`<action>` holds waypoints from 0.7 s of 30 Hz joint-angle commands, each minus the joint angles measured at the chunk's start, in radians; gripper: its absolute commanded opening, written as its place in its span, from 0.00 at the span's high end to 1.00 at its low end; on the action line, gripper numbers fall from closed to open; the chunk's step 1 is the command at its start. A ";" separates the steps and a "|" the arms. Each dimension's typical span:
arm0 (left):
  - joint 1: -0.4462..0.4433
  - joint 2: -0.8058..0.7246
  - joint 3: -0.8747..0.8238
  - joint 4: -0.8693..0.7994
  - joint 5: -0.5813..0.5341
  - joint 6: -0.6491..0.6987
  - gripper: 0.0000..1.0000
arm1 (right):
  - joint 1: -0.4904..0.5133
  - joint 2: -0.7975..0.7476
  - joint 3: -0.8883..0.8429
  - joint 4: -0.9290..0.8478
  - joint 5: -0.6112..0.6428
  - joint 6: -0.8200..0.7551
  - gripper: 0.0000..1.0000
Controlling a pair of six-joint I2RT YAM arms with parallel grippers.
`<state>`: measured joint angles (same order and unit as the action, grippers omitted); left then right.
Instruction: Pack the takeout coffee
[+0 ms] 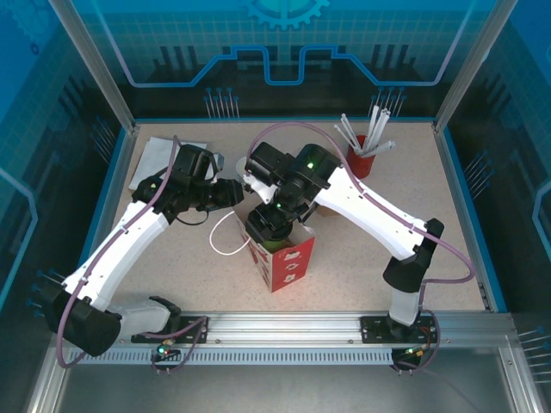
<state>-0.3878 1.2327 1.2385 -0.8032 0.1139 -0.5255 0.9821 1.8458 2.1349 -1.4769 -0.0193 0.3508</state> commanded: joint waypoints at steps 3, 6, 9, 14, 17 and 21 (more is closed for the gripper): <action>0.006 -0.023 -0.017 -0.021 -0.002 0.006 0.55 | 0.013 0.029 -0.027 -0.052 0.028 -0.013 0.18; 0.006 -0.026 -0.022 -0.021 -0.003 0.013 0.55 | 0.013 0.034 -0.030 -0.059 0.040 -0.016 0.18; 0.006 -0.026 -0.026 -0.021 -0.003 0.012 0.56 | 0.013 0.034 -0.021 -0.053 0.015 -0.016 0.18; 0.004 -0.031 -0.028 -0.017 0.001 -0.004 0.57 | 0.015 0.023 0.043 -0.017 -0.037 -0.004 0.19; 0.004 -0.033 -0.030 -0.011 0.000 -0.021 0.62 | 0.021 0.028 0.089 -0.019 -0.043 -0.003 0.20; 0.001 -0.029 -0.031 -0.004 0.003 -0.034 0.62 | 0.030 0.048 0.118 -0.010 -0.041 0.000 0.20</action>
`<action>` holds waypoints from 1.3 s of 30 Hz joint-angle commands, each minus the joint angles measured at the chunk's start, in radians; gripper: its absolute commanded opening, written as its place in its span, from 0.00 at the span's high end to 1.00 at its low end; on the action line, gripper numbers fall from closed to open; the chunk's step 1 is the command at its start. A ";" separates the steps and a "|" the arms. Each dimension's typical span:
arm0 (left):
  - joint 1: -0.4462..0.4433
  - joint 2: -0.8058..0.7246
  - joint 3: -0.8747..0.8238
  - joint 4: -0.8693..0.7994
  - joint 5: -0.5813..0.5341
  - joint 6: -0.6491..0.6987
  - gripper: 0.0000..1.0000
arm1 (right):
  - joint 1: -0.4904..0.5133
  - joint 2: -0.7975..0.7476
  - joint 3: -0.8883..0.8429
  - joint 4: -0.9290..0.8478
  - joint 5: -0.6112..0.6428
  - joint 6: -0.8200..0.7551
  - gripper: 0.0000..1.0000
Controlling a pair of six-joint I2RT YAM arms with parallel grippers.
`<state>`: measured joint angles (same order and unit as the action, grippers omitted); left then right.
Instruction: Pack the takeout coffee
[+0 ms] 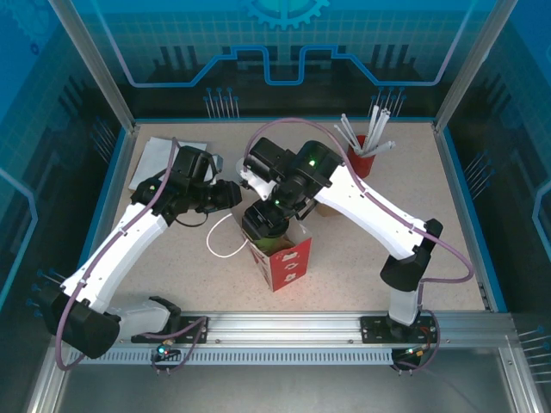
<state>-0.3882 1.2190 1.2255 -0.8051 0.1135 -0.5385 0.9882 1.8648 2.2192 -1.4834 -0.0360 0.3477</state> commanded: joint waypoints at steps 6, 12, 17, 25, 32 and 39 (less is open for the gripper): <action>-0.007 -0.009 -0.013 0.000 0.005 -0.030 0.63 | 0.034 0.094 0.110 -0.010 -0.015 -0.009 0.20; -0.012 -0.007 -0.013 0.007 0.011 -0.041 0.64 | 0.046 0.160 0.232 -0.047 0.005 -0.049 0.20; -0.013 0.000 -0.003 0.002 0.011 -0.040 0.66 | 0.055 0.169 0.283 -0.073 0.061 -0.091 0.20; -0.013 0.011 0.019 0.000 0.012 -0.041 0.67 | 0.056 0.137 0.268 -0.052 0.039 -0.114 0.20; -0.014 0.007 0.020 -0.006 0.006 -0.043 0.68 | 0.076 0.168 0.220 -0.030 0.003 -0.122 0.20; -0.014 0.006 0.020 -0.012 -0.011 -0.043 0.68 | 0.072 0.187 0.217 -0.078 0.033 -0.124 0.20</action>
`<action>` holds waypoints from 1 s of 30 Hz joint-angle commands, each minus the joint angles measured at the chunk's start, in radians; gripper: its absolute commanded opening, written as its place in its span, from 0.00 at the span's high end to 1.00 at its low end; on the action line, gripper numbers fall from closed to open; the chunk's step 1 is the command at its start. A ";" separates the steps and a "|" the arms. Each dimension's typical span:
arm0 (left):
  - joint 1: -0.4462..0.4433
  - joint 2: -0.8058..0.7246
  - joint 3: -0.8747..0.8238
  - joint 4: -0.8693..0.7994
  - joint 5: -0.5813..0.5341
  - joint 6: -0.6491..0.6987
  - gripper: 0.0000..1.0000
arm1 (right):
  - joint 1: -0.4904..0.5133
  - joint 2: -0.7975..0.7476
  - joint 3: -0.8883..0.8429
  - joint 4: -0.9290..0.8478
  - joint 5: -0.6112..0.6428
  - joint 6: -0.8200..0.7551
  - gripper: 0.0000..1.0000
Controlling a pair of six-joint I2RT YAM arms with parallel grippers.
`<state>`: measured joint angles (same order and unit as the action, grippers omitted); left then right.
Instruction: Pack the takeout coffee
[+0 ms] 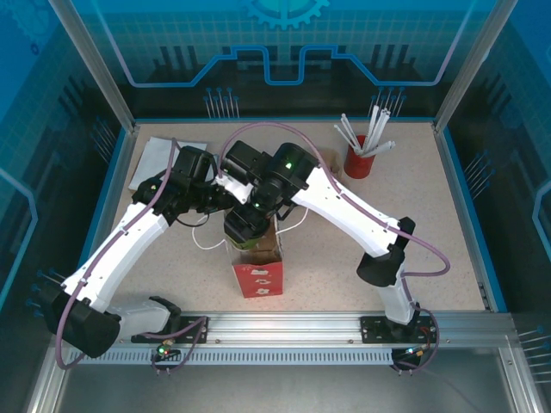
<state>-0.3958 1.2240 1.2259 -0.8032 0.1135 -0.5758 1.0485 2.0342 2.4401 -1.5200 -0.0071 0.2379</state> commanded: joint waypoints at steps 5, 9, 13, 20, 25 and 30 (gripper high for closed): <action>-0.006 -0.007 0.022 -0.021 -0.032 -0.012 0.68 | -0.004 0.012 -0.037 -0.091 0.028 0.009 0.19; -0.006 -0.015 0.019 -0.028 -0.053 -0.021 0.70 | -0.019 -0.016 -0.070 -0.103 0.055 0.028 0.19; -0.005 -0.024 0.015 -0.036 -0.072 -0.034 0.72 | -0.035 -0.040 -0.099 -0.120 0.082 0.043 0.19; -0.006 -0.063 -0.031 0.021 -0.083 -0.122 0.78 | -0.086 -0.082 -0.165 -0.119 0.107 0.063 0.19; -0.029 -0.107 -0.095 0.107 -0.101 -0.214 0.82 | -0.114 -0.073 -0.149 -0.107 0.107 0.070 0.19; -0.069 -0.137 -0.130 0.136 -0.168 -0.269 0.84 | -0.137 -0.038 -0.116 -0.128 0.125 0.063 0.19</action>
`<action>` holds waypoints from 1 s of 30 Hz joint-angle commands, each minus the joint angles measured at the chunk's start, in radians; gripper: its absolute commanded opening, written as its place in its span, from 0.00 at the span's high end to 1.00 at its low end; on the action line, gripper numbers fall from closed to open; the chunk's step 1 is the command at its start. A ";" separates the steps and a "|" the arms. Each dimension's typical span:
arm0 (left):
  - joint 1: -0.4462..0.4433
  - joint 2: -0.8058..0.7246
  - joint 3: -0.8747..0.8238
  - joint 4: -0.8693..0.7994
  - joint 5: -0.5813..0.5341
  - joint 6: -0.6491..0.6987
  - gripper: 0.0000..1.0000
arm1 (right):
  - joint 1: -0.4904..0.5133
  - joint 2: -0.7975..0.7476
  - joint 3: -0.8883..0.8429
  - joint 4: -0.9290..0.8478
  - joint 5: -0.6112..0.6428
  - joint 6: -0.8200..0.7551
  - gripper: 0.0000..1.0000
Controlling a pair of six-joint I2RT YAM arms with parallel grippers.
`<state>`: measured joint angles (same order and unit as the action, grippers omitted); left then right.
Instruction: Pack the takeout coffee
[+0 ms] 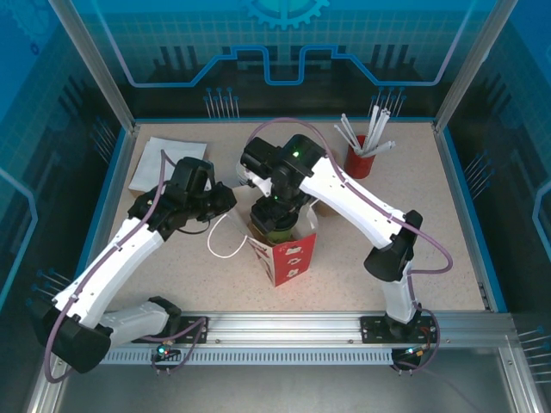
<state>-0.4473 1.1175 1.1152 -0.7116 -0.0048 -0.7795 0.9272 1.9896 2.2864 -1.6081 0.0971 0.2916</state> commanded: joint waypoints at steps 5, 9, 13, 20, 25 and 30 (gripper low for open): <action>-0.032 -0.035 -0.019 0.036 -0.071 -0.084 0.82 | -0.012 -0.022 -0.037 -0.033 0.026 0.028 0.19; -0.035 -0.028 -0.002 0.024 -0.076 -0.040 0.67 | -0.007 -0.056 -0.122 0.005 0.026 0.043 0.19; -0.034 -0.008 0.043 -0.007 -0.072 0.073 0.50 | -0.007 -0.069 -0.150 0.023 0.022 0.046 0.19; -0.031 0.065 0.113 -0.031 -0.007 0.195 0.41 | -0.008 -0.084 -0.155 0.029 0.023 0.046 0.19; -0.031 0.136 0.166 -0.055 0.025 0.255 0.43 | -0.004 -0.098 -0.177 0.028 0.023 0.050 0.19; -0.031 0.145 0.161 -0.041 0.031 0.265 0.53 | -0.007 -0.125 -0.232 0.044 0.037 0.053 0.19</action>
<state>-0.4763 1.2613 1.2541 -0.7303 0.0029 -0.5514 0.9218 1.9053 2.0811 -1.5673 0.1184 0.3260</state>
